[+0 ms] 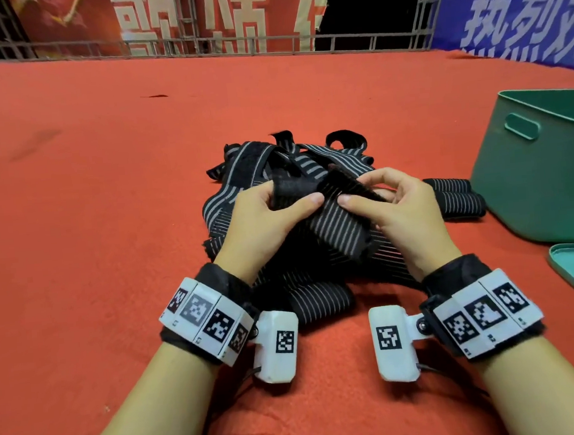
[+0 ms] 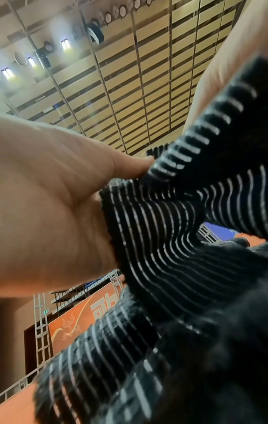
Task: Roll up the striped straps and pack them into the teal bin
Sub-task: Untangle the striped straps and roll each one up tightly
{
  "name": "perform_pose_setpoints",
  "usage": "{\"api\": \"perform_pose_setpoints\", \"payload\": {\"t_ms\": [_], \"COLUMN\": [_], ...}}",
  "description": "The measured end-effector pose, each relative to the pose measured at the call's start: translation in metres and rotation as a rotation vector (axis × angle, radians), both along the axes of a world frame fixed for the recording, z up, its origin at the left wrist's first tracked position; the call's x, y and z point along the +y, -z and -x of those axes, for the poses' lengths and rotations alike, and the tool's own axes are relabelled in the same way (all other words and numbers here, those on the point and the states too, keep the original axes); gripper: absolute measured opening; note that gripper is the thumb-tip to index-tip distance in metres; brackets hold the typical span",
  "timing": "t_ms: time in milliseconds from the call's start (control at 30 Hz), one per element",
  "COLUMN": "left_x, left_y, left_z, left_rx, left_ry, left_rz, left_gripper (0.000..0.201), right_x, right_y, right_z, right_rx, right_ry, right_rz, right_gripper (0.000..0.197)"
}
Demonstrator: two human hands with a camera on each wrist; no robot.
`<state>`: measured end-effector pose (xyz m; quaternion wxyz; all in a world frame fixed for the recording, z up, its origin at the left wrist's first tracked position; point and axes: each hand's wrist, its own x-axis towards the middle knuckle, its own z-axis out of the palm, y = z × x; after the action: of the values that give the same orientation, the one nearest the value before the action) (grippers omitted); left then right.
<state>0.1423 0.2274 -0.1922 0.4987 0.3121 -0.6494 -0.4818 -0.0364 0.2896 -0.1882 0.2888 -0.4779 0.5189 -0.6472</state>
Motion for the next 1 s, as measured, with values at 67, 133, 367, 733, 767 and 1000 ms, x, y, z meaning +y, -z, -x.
{"api": "perform_pose_setpoints", "payload": {"t_ms": [67,133,367,733,767,1000], "left_x": [0.0,-0.001,-0.001,0.007,0.006,0.008], "left_y": [0.0,0.0,-0.003,-0.006,-0.006,-0.008], "left_z": [0.0,0.0,0.005,0.003,0.003,0.008], "left_rx": [-0.032,-0.037,0.179,0.182,0.183,0.251], "left_ry": [0.018,0.037,0.069,0.137,0.14,0.166], "left_rz": [-0.032,-0.07,-0.22,-0.193,-0.194,-0.185], "left_gripper": [0.015,0.018,0.028,0.021,0.022,0.031], "right_x": [-0.003,-0.006,-0.007,-0.005,-0.005,-0.002], "right_y": [0.003,0.005,-0.002,0.003,0.003,0.0], "right_z": [-0.003,-0.004,-0.012,-0.027,-0.028,-0.033], "right_rx": [-0.053,-0.118,0.015,-0.021,-0.025,-0.059], "right_ry": [0.078,0.138,0.096,-0.08,-0.07,0.01], "right_rz": [0.056,0.091,0.212,0.047,0.042,0.053], "right_gripper": [0.023,0.02,0.011,0.024,0.028,0.043]}}
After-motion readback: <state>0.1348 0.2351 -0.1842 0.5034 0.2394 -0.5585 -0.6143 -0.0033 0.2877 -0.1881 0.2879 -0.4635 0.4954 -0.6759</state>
